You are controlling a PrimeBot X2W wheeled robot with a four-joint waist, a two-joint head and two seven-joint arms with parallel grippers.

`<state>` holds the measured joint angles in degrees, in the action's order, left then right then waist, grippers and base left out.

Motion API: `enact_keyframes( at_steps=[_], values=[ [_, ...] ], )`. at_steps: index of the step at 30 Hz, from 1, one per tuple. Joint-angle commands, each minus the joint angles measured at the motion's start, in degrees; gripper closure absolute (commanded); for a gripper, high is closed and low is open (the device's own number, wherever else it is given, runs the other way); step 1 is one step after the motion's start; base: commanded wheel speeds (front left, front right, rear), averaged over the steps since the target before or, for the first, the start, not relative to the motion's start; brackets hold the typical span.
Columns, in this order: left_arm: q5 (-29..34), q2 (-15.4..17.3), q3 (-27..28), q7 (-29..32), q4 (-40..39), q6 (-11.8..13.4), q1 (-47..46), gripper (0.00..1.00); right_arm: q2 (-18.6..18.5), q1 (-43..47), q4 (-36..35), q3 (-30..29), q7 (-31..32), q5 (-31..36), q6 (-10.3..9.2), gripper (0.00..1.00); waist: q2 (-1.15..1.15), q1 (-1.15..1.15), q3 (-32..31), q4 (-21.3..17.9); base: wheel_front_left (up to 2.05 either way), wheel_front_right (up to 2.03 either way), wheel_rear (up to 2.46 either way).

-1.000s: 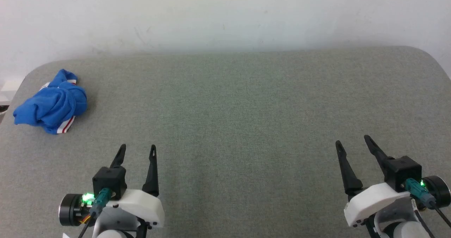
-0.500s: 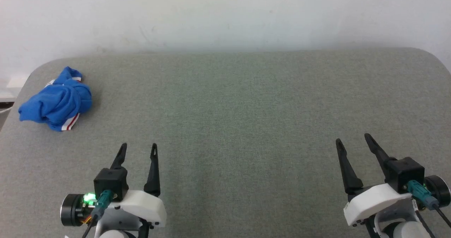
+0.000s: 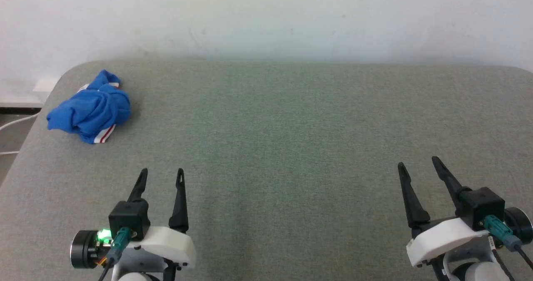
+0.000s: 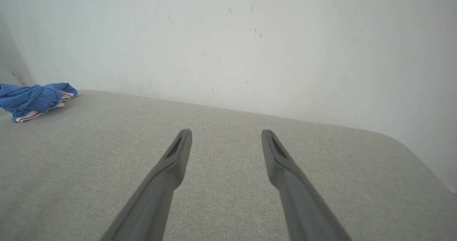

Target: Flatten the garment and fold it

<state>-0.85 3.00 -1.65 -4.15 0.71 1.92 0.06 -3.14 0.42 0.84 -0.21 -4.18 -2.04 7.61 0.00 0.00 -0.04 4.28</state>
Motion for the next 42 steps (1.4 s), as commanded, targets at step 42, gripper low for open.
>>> enact_keyframes(
  at_steps=[42],
  values=[
    [-0.49, -0.08, -1.86, -5.68, -0.46, 2.45, 3.54, 0.0, 0.17, 1.28, 2.02, 0.61, -5.65, -3.35, -0.08, 0.0, 0.0, 0.0, -1.38, 15.21, 0.0, 0.0, 0.0]
  ],
)
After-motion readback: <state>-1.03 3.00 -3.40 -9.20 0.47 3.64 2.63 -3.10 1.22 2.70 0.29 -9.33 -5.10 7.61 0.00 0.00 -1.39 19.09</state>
